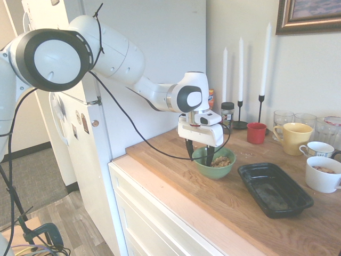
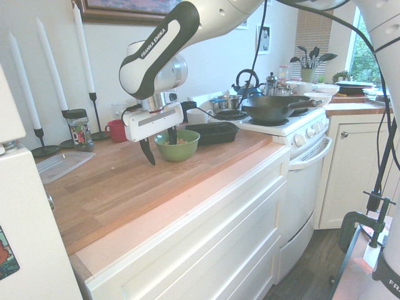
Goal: Pour the cereal into the box
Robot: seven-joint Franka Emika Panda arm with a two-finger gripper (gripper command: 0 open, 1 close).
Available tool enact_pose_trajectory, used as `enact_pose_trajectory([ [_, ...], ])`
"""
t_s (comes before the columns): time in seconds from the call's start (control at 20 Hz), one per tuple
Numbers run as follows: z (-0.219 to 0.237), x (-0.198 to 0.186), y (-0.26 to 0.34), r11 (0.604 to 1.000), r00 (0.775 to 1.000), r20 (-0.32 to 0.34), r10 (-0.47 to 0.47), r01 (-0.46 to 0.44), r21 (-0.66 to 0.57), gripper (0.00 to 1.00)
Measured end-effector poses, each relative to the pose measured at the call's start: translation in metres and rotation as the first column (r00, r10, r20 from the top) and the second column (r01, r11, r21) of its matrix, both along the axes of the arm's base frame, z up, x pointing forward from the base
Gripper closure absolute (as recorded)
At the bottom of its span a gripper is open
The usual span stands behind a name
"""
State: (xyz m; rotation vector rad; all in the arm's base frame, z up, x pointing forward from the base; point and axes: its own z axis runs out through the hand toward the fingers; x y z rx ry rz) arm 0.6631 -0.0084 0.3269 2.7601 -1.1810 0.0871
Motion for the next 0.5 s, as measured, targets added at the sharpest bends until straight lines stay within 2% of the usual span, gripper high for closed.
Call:
enact_pose_trajectory([
  [0.05,-0.0027,0.0016,-0.0005,0.999,1.0,0.009,0.01,-0.01,-0.034,0.0],
  [0.1,-0.0055,0.0033,-0.001,0.997,1.0,0.019,0.019,-0.018,-0.069,1.0],
  [0.25,-0.0055,0.0063,0.0022,0.987,0.998,0.05,0.037,-0.029,-0.159,1.0],
  [0.5,-0.0068,0.0061,0.0036,0.983,0.997,0.058,0.049,-0.038,-0.179,1.0],
])
